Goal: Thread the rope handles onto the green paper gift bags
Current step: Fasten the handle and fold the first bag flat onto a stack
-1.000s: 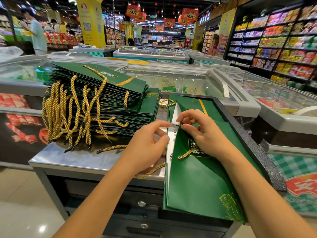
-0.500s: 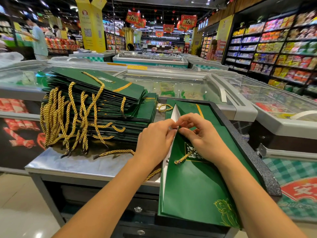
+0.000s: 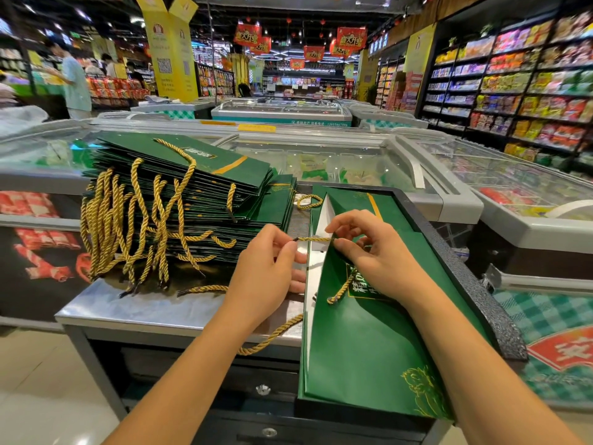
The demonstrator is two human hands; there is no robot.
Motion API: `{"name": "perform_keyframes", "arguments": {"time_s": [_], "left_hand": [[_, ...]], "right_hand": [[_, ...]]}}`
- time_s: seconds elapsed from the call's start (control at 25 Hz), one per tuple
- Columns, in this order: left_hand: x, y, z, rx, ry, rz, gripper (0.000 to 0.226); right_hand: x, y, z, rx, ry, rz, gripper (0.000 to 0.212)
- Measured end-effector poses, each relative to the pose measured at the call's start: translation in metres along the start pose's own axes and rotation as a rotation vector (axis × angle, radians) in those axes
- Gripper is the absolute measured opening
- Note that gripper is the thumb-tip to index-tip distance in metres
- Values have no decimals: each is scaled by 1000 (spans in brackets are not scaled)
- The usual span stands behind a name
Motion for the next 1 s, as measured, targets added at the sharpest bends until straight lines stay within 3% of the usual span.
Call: {"name": "perform_keyframes", "arguments": {"time_s": [0.12, 0.24, 0.56, 0.72, 0.84, 1.0], "left_hand": [[-6, -2, 1, -108, -155, -7, 23], [-6, -2, -1, -212, -189, 55, 36], [-8, 0, -7, -265, -226, -78, 48], [-9, -4, -6, -245, -154, -14, 49], [-11, -7, -4, -216, -145, 30, 57], [-11, -7, -3, -228, -149, 24, 63]], "right_hand": [[4, 3, -1, -57, 6, -25, 35], [6, 4, -2, -83, 57, 8, 44], [10, -11, -1, 155, 236, -198, 27], [0, -20, 8, -14, 347, -325, 1], [-5, -31, 1, -93, 358, -358, 11], [-5, -34, -27, -82, 401, -145, 11]]}}
Point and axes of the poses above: each hand's wrist, its own z-axis towards the middle knuckle, its own y-axis out of the palm, x = y × z, the point moved 3 cm from there along z, towards the middle knuckle, and after that the axes turned 15 degrees about -y, right-handed, at the moved point
